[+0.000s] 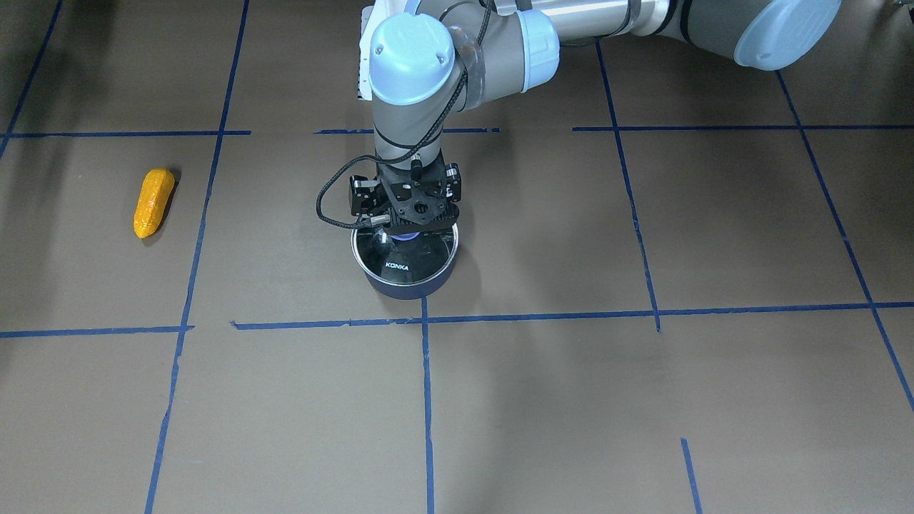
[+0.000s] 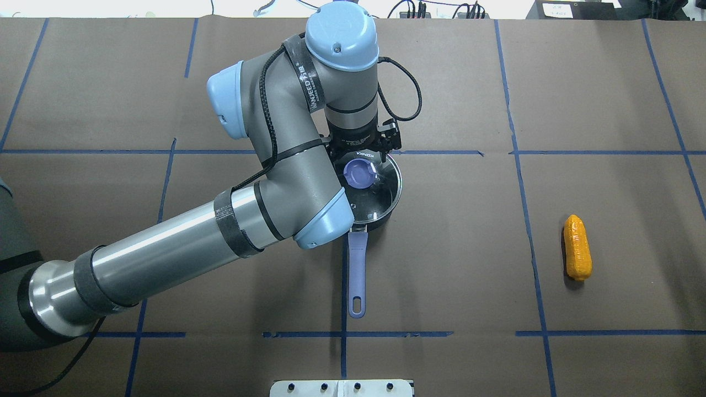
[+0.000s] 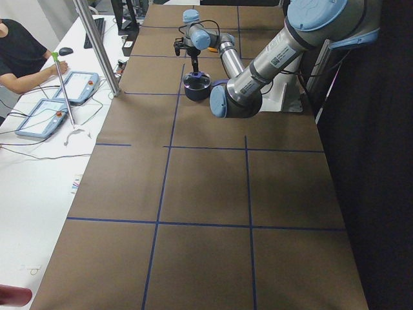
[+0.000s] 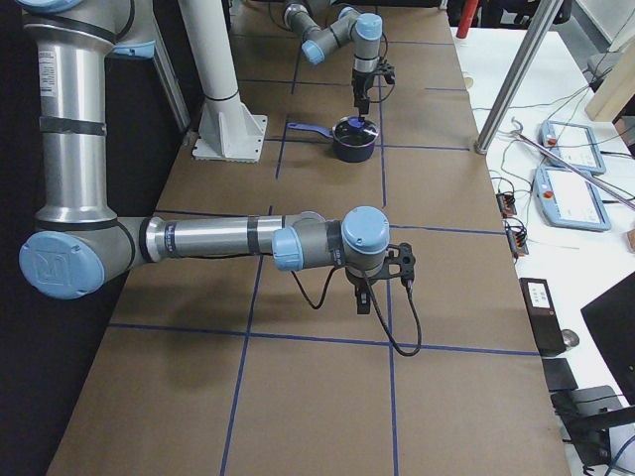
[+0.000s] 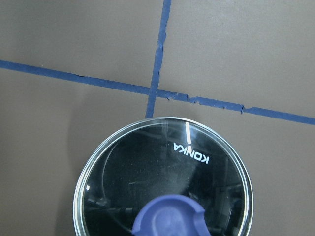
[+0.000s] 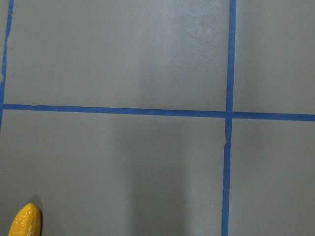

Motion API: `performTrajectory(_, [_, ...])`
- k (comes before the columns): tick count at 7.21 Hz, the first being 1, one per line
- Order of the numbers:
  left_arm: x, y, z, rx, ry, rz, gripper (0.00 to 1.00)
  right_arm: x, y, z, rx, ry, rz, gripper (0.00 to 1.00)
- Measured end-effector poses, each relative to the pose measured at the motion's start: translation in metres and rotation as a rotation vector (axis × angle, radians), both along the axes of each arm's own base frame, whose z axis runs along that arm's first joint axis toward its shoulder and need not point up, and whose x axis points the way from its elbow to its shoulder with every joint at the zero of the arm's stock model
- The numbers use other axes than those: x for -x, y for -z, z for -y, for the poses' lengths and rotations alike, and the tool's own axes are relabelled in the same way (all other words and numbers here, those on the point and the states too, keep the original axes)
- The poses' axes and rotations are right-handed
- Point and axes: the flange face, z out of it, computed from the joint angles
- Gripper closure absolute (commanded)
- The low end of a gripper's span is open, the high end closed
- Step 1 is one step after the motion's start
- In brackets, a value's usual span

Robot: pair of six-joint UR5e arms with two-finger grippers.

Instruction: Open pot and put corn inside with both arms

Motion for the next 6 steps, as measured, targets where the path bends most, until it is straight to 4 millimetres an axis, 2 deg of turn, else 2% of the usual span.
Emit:
performTrajectory(5, [-0.022, -0.016, -0.005, 0.005, -0.019, 0.008, 0.00, 0.000, 0.001, 0.001, -0.002, 0.000, -0.001, 0.00])
performTrajectory(6, [-0.024, -0.018, -0.004, 0.004, -0.020, 0.009, 0.03, 0.000, 0.002, 0.001, -0.003, 0.000, 0.000, 0.00])
